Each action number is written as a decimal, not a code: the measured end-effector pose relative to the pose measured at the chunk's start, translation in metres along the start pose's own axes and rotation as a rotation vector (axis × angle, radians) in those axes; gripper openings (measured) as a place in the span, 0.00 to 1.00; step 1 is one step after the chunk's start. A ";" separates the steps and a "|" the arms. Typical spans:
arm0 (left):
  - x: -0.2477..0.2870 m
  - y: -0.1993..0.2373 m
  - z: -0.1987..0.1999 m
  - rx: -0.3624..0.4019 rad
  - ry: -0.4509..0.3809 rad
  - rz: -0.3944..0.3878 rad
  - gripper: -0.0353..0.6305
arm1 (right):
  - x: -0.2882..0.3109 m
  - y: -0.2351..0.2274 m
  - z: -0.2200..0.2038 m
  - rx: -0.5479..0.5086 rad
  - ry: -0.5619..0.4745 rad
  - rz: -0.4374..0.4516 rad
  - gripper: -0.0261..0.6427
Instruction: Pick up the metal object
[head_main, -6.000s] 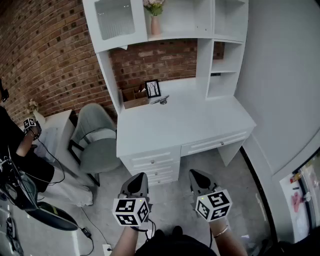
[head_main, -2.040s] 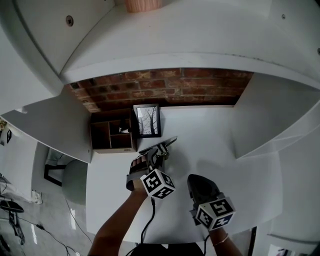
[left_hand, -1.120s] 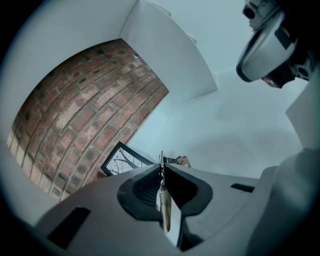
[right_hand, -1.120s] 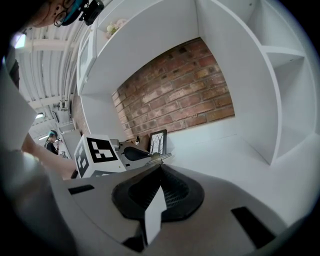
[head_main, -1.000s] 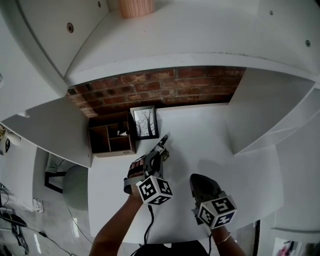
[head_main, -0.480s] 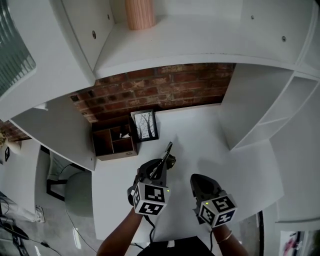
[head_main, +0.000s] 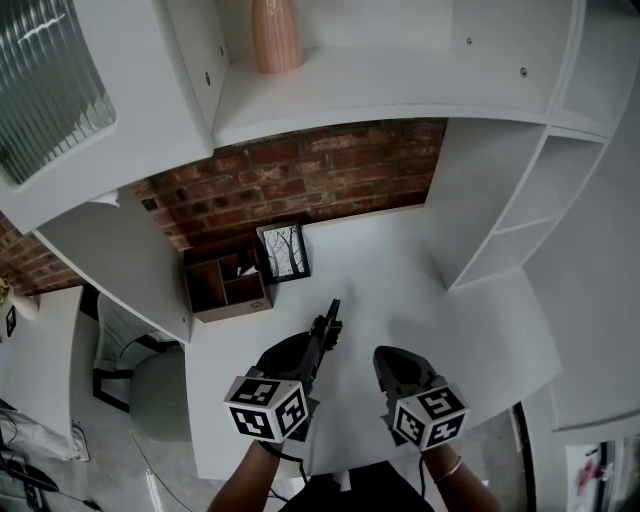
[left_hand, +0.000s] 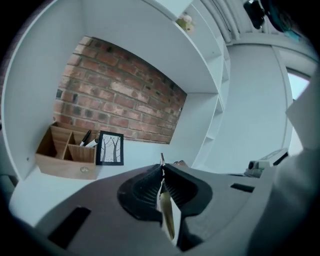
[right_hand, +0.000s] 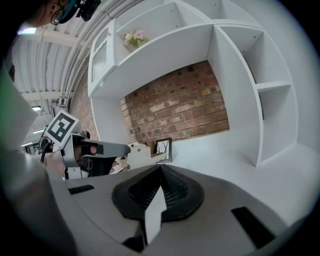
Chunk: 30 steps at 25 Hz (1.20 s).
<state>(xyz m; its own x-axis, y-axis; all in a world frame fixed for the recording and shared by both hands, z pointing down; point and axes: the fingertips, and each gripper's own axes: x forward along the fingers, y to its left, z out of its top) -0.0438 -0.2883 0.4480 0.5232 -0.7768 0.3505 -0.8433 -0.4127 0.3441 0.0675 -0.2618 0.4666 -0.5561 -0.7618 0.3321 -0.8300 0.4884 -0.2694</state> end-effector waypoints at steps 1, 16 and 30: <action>-0.005 -0.001 0.000 -0.038 -0.010 -0.015 0.10 | -0.003 0.003 0.000 -0.003 -0.003 0.000 0.05; -0.077 -0.006 -0.016 -0.483 -0.135 -0.184 0.10 | -0.044 0.046 0.003 -0.029 -0.059 -0.003 0.05; -0.114 -0.007 -0.028 -0.523 -0.149 -0.206 0.10 | -0.065 0.079 0.002 -0.067 -0.097 -0.010 0.04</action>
<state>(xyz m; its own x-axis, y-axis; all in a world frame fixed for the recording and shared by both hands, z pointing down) -0.0943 -0.1834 0.4303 0.6153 -0.7795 0.1172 -0.5333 -0.3021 0.7901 0.0380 -0.1742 0.4217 -0.5440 -0.8028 0.2442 -0.8381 0.5058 -0.2043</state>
